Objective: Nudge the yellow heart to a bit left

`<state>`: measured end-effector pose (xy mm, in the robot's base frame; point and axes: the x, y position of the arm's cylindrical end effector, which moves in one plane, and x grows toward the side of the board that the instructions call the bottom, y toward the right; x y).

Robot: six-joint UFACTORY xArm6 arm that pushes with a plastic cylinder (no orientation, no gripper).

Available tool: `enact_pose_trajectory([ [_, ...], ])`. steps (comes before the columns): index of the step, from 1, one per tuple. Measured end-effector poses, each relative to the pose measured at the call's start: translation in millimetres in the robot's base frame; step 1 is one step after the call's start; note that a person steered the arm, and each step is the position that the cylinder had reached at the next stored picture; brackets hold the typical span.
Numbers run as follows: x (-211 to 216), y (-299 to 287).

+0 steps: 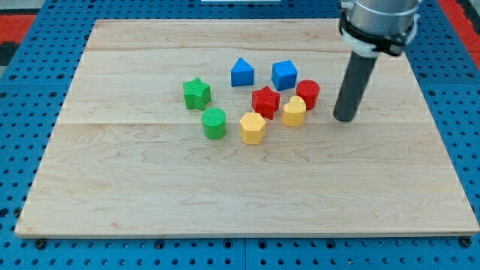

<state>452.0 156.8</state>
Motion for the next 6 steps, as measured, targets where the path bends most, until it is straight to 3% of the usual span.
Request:
enact_pose_trajectory([
  [1, 18.0, -16.6],
  [6, 11.1, -29.8],
])
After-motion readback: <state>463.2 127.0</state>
